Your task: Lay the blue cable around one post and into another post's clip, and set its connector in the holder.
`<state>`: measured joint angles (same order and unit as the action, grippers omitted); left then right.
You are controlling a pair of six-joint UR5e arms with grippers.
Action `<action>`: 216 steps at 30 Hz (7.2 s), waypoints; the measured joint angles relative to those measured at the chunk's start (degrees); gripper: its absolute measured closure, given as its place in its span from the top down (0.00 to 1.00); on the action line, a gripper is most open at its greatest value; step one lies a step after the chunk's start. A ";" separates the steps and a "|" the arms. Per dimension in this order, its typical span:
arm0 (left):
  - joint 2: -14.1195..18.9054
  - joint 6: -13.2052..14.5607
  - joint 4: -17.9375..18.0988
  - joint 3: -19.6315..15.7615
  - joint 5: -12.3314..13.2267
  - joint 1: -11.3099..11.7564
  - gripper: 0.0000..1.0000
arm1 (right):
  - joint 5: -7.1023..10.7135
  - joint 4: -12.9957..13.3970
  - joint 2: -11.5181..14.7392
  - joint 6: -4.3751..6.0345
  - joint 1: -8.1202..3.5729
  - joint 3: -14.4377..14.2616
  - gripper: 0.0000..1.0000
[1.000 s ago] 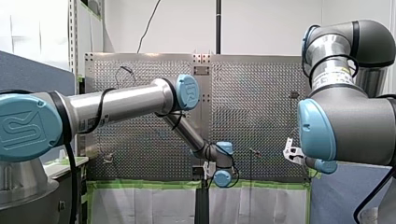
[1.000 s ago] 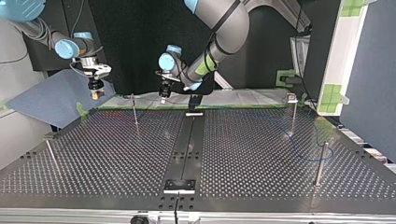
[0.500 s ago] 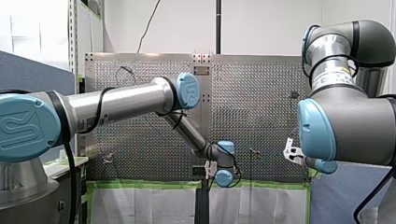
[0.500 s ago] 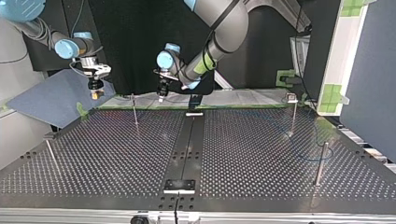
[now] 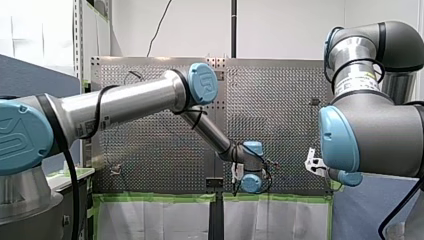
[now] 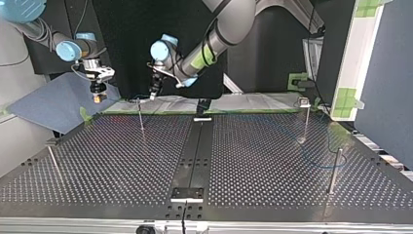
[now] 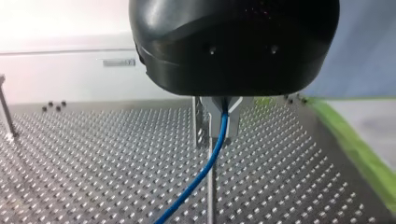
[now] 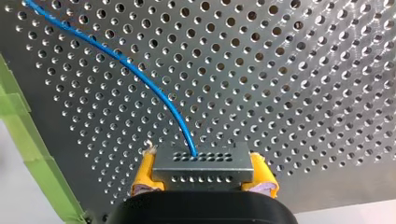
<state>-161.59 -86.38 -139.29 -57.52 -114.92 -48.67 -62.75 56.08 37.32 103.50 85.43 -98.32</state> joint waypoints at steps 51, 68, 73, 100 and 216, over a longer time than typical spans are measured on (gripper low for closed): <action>5.29 0.43 2.64 -11.07 -2.18 -3.61 0.00 | 5.42 5.73 4.85 2.69 -6.79 -7.39 0.00; 5.31 -2.24 2.33 -7.78 -0.66 -1.69 0.00 | 8.14 5.68 4.91 6.05 -5.29 -5.39 0.00; 5.25 -2.45 1.23 -7.64 -0.37 -0.77 0.00 | 9.55 5.70 4.86 6.38 -4.46 -4.99 0.00; 3.30 -3.40 -3.02 -4.34 2.36 2.92 0.00 | 7.21 5.67 4.84 8.02 -3.82 -3.95 0.00; 1.50 -5.28 -10.92 -0.11 10.38 3.19 1.00 | 4.29 2.99 4.32 6.92 -1.71 -2.81 0.00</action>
<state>-160.08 -91.66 -150.21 -57.63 -104.54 -45.48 -58.45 59.07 41.64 110.42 83.72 -101.13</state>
